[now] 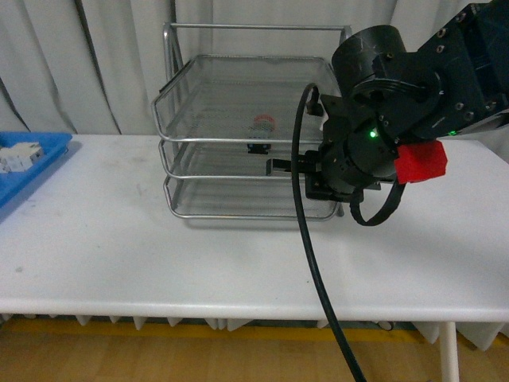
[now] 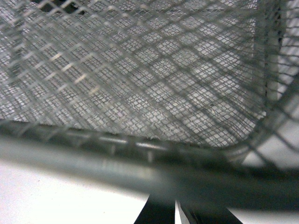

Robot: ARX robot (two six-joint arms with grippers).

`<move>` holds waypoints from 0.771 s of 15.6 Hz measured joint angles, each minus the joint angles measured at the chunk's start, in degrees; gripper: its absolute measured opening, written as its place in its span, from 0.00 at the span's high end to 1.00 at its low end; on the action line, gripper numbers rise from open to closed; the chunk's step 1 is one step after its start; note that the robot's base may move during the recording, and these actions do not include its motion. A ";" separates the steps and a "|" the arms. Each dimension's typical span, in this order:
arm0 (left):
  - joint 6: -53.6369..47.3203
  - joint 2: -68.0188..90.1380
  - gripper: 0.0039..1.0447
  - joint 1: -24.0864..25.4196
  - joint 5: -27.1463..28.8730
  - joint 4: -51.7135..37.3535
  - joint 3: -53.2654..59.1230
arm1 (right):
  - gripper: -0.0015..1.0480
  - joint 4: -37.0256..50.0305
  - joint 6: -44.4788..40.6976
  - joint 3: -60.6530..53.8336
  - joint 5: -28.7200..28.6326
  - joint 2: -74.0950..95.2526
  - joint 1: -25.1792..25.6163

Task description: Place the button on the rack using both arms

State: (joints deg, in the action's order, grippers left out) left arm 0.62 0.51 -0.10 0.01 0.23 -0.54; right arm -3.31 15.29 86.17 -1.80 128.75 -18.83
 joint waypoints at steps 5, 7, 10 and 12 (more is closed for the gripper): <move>-0.02 0.00 0.06 0.00 0.00 0.00 0.00 | 0.98 12.31 4.90 -19.63 -4.79 -15.82 -0.26; -0.02 0.00 0.06 0.00 -0.02 0.00 0.00 | 0.98 18.78 7.15 -30.77 -5.95 -25.68 0.17; -0.02 0.00 0.06 0.00 0.00 -0.02 0.00 | 0.98 24.13 13.81 -46.38 -8.13 -43.82 4.09; -0.02 0.00 0.06 0.00 -0.02 -0.02 0.00 | 0.98 46.84 2.56 -61.35 8.83 -55.56 4.48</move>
State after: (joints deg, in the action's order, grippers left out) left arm 0.60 0.51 -0.10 -0.01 0.21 -0.54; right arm 43.53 17.85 24.82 7.03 73.19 -14.35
